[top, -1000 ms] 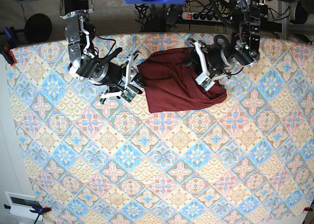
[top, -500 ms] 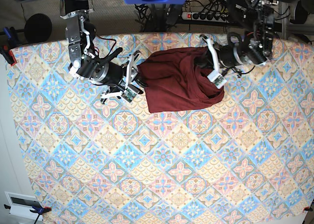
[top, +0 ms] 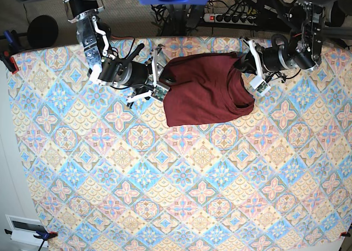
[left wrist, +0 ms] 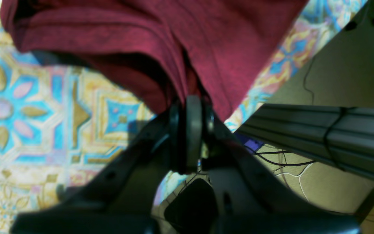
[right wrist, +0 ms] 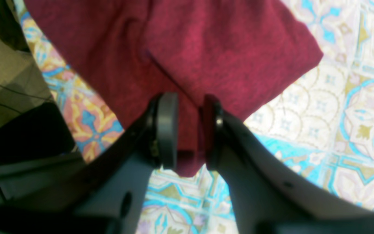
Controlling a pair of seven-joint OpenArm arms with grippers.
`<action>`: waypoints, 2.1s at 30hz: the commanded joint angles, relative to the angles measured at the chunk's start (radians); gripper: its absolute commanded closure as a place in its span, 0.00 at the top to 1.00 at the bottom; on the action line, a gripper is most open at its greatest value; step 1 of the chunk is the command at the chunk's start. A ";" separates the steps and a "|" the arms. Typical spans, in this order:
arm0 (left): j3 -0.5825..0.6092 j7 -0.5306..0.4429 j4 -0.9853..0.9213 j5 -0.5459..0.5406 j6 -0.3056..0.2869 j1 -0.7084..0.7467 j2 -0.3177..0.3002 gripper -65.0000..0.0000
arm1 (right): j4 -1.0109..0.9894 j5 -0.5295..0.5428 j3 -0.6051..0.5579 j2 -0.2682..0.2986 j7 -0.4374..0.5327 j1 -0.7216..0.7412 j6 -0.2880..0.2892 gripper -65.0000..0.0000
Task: Layout the t-shirt on the table in an organized manner, then fold the t-shirt properly
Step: 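Pull the bundle sides apart with both grippers to square the fold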
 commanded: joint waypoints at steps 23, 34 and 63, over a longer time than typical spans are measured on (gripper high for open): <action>-0.004 -0.013 -0.040 -0.003 -0.003 -0.005 -0.044 0.00 | -0.120 0.019 -0.003 0.001 0.020 0.074 0.000 0.20; -0.004 -0.015 -0.040 0.046 -0.003 -0.007 -0.039 0.00 | -0.113 0.019 -0.118 0.070 -0.038 0.025 0.000 0.18; -0.141 -0.010 -0.037 0.040 -0.003 0.015 -0.059 0.41 | 0.028 0.025 0.008 0.085 -0.059 0.073 0.000 0.17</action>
